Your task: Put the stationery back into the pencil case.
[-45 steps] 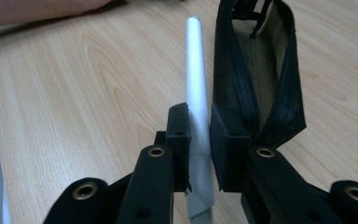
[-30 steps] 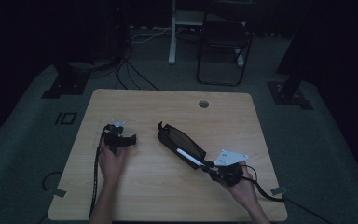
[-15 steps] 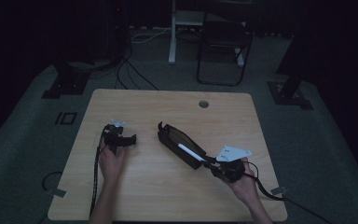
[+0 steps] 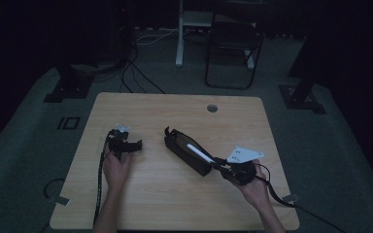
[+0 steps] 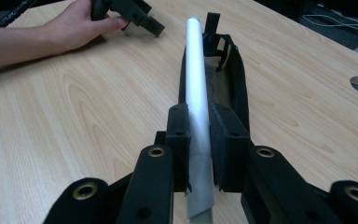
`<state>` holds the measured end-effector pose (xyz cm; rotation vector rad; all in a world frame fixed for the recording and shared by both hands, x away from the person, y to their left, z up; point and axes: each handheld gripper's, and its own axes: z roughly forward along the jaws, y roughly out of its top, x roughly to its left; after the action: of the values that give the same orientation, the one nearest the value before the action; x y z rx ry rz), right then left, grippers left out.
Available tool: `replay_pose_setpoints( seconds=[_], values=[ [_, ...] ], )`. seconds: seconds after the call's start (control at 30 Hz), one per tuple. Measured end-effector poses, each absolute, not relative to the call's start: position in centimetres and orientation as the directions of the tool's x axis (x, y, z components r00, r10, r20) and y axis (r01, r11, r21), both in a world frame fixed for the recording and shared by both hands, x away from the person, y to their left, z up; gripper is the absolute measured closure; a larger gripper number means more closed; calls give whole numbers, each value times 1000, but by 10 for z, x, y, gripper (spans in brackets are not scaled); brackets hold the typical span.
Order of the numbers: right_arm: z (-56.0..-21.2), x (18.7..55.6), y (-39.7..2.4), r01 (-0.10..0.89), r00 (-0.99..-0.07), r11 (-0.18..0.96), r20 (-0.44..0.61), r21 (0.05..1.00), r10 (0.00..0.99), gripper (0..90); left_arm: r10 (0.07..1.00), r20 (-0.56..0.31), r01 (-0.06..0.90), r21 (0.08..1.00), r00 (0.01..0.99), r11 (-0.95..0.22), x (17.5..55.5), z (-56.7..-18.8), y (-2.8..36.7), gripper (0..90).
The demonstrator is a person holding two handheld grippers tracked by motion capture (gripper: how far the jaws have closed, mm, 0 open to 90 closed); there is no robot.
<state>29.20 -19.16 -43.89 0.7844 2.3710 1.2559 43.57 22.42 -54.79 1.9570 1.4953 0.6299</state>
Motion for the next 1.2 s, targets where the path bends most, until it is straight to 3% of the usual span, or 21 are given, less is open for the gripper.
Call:
replay_pose_setpoints(
  seconds=[1.2],
  values=[
    [-434, 322, -182, 320, -761, 421, -34, 849, 648, 787, 967, 17, 687, 700, 255, -193, 436, -548, 224, 91]
  ],
)
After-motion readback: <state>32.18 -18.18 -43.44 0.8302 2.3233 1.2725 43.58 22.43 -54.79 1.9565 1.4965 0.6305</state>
